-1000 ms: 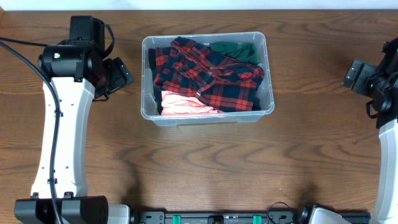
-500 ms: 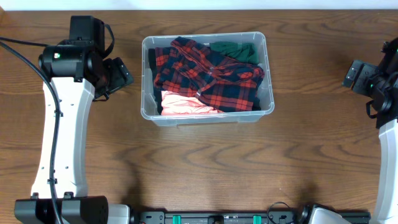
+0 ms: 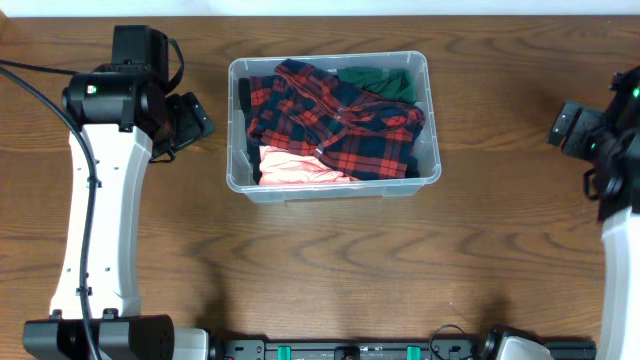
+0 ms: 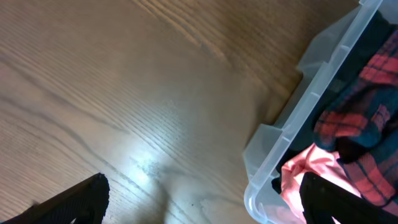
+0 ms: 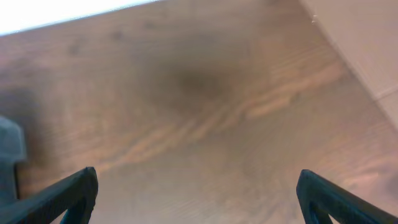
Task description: Pack container
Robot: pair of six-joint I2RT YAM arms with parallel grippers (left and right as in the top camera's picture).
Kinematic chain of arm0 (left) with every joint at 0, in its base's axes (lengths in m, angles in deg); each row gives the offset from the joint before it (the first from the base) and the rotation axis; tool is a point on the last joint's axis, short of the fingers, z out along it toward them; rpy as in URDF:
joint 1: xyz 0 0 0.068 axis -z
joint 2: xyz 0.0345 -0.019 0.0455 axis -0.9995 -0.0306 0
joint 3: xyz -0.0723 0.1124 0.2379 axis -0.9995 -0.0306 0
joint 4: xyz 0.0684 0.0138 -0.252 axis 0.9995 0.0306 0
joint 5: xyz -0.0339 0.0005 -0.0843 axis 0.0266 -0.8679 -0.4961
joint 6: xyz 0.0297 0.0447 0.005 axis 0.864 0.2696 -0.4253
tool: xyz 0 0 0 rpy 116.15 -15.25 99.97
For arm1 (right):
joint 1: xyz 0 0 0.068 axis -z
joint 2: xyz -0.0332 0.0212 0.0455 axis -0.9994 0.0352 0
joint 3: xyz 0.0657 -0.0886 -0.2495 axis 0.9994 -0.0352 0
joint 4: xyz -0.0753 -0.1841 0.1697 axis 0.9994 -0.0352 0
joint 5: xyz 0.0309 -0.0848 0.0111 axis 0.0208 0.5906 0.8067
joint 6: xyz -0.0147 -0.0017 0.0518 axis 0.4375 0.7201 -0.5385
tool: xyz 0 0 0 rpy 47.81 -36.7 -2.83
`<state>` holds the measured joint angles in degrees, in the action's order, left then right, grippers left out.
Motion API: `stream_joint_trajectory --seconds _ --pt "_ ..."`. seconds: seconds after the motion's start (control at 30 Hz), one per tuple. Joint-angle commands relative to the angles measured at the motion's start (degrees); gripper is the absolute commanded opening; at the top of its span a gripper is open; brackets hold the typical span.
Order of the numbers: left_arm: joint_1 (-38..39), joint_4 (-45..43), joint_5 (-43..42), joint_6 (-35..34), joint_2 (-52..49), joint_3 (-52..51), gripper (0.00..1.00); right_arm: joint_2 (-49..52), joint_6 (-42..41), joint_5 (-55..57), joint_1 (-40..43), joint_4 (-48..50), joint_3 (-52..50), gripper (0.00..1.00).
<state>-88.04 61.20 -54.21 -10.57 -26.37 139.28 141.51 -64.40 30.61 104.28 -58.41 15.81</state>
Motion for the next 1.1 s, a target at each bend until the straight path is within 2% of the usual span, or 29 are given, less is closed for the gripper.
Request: stream_joint_trajectory --seconds 0.0,0.2,0.3,0.4,0.53,0.67,1.07 --pt "-0.20 0.15 0.87 0.52 -0.33 0.22 0.98 -9.31 -0.20 -0.55 -3.72 5.66 -7.10 0.99" --pt "-0.20 0.13 0.87 0.52 -0.33 0.22 0.98 -28.30 -0.39 -1.88 -12.96 35.17 -32.98 0.99" --pt "-0.20 0.15 0.87 0.52 -0.33 0.22 0.98 -37.75 -0.63 -2.34 -15.96 46.60 -45.22 1.00" --pt "-0.20 0.15 0.87 0.52 -0.33 0.24 0.98 -45.64 -2.75 -2.93 -16.37 53.27 -54.29 0.99" --pt "-0.20 0.13 0.87 0.52 -0.33 0.22 0.98 -54.55 -2.97 -3.32 -16.35 54.27 -62.31 0.99" --pt "-0.20 0.15 0.87 0.52 -0.33 0.22 0.98 -59.58 -2.97 -3.61 -16.35 54.23 -65.77 0.99" --pt "-0.20 0.13 0.87 0.52 -0.33 0.22 0.98 -64.50 -1.36 -7.39 -16.37 47.12 -67.38 0.99"
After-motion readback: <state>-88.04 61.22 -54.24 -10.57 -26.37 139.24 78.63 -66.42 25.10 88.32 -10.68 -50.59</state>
